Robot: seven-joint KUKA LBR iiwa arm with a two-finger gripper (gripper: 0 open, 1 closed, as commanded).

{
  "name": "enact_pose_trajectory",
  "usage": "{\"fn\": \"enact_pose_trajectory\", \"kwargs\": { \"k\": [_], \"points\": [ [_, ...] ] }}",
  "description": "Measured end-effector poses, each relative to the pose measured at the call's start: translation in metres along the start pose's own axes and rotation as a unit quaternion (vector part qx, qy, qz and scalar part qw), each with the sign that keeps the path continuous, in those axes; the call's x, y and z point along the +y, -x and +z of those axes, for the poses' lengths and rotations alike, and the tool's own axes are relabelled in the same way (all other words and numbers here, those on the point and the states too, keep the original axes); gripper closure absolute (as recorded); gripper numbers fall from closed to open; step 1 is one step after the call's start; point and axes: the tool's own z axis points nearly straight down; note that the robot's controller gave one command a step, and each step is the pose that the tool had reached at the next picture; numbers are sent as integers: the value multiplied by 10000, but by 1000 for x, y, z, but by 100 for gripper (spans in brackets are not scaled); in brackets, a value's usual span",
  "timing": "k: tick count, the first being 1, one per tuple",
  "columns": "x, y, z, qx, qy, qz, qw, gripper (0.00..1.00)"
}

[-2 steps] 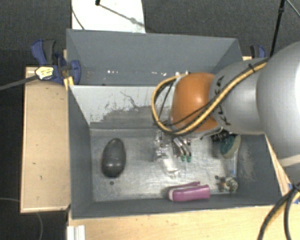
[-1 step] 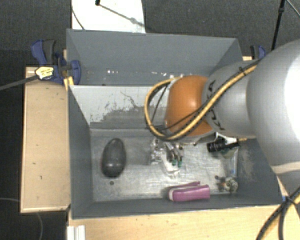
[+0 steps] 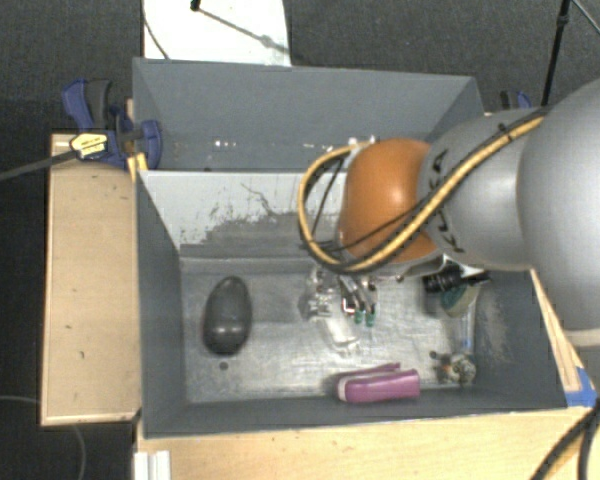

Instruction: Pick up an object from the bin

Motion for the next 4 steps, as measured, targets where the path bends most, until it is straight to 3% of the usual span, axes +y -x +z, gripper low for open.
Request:
{"fn": "enact_pose_trajectory", "kwargs": {
  "k": [1,2,3,4],
  "points": [
    [53,-40,-34,2,19,405,9992,100],
    [49,-39,-33,6,4,426,9991,0],
    [124,-28,34,21,4,270,9996,0],
    [116,-25,32,23,-39,312,9995,100]
  ]
}}
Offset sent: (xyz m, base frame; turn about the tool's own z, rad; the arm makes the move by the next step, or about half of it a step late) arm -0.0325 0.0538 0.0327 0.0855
